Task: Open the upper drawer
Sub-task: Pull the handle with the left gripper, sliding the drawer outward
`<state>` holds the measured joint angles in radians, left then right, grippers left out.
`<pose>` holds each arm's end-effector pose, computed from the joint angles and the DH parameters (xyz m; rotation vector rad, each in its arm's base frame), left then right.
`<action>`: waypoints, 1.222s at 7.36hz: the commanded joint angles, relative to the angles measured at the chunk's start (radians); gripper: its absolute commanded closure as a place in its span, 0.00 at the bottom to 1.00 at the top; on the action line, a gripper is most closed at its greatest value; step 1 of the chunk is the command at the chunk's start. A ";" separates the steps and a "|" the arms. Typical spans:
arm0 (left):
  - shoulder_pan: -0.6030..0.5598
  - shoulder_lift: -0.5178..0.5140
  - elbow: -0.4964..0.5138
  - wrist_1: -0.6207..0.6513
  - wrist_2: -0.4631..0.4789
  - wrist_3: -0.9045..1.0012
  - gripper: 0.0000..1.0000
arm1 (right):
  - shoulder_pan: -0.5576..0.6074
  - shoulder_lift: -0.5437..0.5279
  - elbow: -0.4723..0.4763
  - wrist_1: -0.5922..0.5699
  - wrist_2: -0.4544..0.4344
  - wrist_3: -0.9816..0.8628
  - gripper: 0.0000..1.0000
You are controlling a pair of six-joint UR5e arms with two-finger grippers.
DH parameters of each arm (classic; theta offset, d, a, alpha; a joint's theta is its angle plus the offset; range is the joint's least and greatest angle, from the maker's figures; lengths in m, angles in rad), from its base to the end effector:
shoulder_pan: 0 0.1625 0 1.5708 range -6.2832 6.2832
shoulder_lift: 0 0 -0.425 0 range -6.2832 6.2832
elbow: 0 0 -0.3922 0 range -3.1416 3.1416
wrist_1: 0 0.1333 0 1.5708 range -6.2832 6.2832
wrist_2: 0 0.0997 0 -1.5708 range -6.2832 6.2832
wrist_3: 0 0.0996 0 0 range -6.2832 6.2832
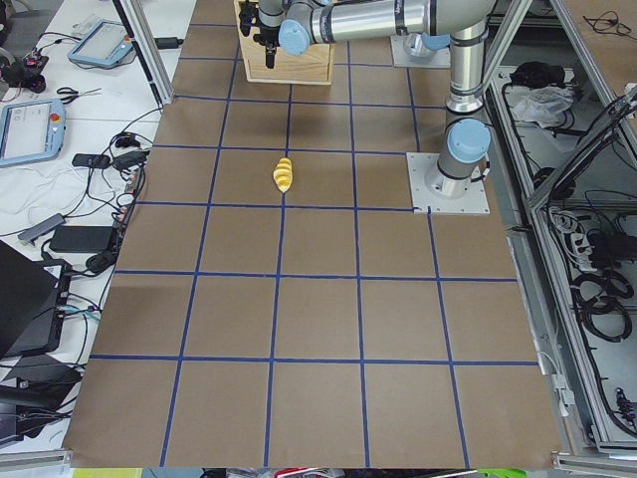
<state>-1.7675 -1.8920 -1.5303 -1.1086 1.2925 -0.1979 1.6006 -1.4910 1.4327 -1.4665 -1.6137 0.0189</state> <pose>-0.2800 -0.5829 0.3809 -0.0344 -2.8287 0.1747 0.1445 -0.5164 0.5050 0.0184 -3.0968 -0.0696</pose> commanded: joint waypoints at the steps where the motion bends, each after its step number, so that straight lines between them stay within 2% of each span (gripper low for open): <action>1: 0.016 0.002 -0.001 -0.004 0.001 0.009 0.00 | 0.001 0.000 0.002 0.000 0.000 0.001 0.00; 9: 0.082 0.022 -0.027 -0.039 0.002 0.120 0.00 | -0.001 0.000 0.000 0.000 0.000 0.001 0.00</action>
<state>-1.6914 -1.8749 -1.5563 -1.1359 1.2942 -0.0908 1.6013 -1.4910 1.4327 -1.4665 -1.6137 0.0199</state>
